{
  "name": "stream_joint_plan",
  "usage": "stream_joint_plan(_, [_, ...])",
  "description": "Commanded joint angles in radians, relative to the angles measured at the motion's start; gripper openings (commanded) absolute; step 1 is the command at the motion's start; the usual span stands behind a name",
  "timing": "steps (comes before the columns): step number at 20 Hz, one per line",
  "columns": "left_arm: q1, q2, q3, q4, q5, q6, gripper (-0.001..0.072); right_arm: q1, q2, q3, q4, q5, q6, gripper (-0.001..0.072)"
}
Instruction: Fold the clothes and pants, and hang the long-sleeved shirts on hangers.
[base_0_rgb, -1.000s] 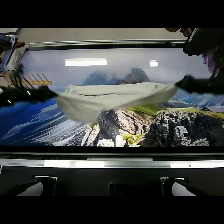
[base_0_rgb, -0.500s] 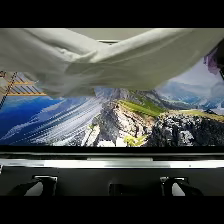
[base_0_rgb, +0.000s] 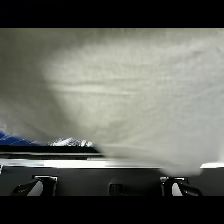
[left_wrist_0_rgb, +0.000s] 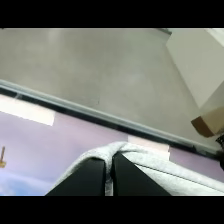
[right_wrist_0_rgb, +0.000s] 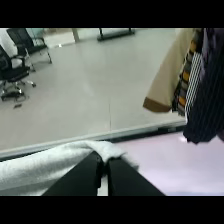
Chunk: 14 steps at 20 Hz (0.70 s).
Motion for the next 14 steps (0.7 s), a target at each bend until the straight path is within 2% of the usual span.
stream_joint_plan(1, [-0.005,-0.131,-0.014,-0.122,-0.123,0.114,0.0014,0.000,-0.159,0.002,0.032,-0.154,0.055,0.0034])
stream_joint_plan(4, [-0.090,-0.320,-0.077,-0.131,-0.121,0.179,0.0015,0.001,-0.391,0.002,0.079,-0.227,0.042,0.0034])
stream_joint_plan(7, [-0.194,-0.573,-0.110,-0.051,-0.059,0.205,0.0014,0.001,-0.645,0.001,0.097,-0.220,-0.013,0.0035])
stream_joint_plan(11, [-0.269,-0.885,-0.103,-0.023,0.171,0.202,0.0014,0.002,-0.961,0.001,0.133,-0.090,-0.040,0.0035])
stream_joint_plan(14, [-0.291,-1.048,-0.076,-0.023,0.331,0.201,0.0014,0.002,-1.106,0.001,0.137,0.064,-0.040,0.0034])
